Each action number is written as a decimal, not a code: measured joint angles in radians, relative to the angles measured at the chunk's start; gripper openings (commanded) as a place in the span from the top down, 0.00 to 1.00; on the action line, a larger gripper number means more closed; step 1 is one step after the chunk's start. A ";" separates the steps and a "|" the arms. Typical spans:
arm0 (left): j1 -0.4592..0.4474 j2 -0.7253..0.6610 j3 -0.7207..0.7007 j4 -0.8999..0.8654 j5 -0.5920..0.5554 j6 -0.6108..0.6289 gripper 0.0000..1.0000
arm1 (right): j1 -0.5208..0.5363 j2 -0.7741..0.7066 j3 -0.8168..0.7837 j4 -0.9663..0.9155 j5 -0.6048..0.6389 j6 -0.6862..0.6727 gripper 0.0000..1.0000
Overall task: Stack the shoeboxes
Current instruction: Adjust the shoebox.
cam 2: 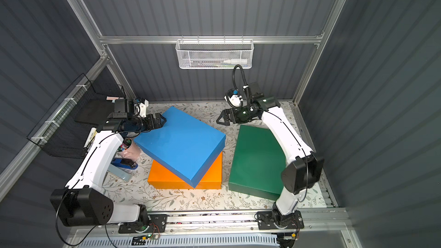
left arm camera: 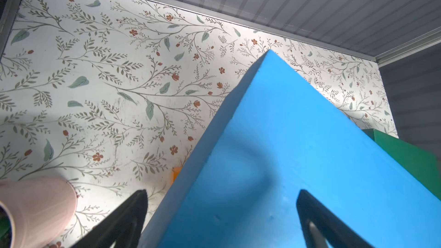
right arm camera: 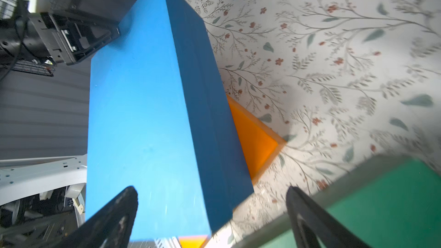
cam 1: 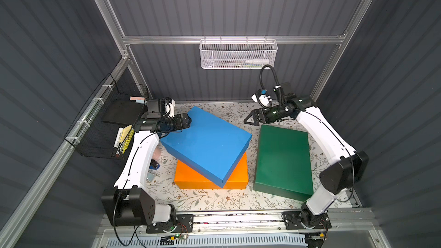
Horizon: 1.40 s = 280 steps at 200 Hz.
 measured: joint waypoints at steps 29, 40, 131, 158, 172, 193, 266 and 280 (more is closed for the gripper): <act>0.000 -0.046 -0.022 -0.028 -0.003 -0.022 0.00 | 0.008 -0.127 -0.122 0.006 -0.042 0.029 0.01; 0.000 -0.065 -0.031 -0.037 -0.006 -0.026 0.00 | 0.014 -0.152 -0.168 0.008 -0.065 0.042 0.01; 0.001 -0.205 -0.134 -0.108 -0.040 -0.095 0.00 | 0.143 -0.130 -0.324 0.065 -0.103 0.139 0.01; 0.002 -0.240 -0.136 -0.141 -0.044 -0.133 0.00 | 0.153 -0.119 -0.327 0.082 -0.098 0.153 0.01; 0.002 -0.264 -0.136 -0.159 -0.047 -0.157 0.00 | 0.160 -0.113 -0.327 0.089 -0.094 0.156 0.01; 0.002 -0.294 -0.136 -0.184 -0.054 -0.184 0.01 | 0.166 -0.098 -0.328 0.103 -0.090 0.157 0.01; 0.003 -0.307 -0.172 -0.194 -0.071 -0.199 0.03 | 0.164 0.009 -0.259 0.067 -0.090 0.139 0.01; 0.006 -0.312 -0.186 -0.190 -0.076 -0.203 0.05 | 0.163 0.025 -0.242 0.048 -0.099 0.131 0.01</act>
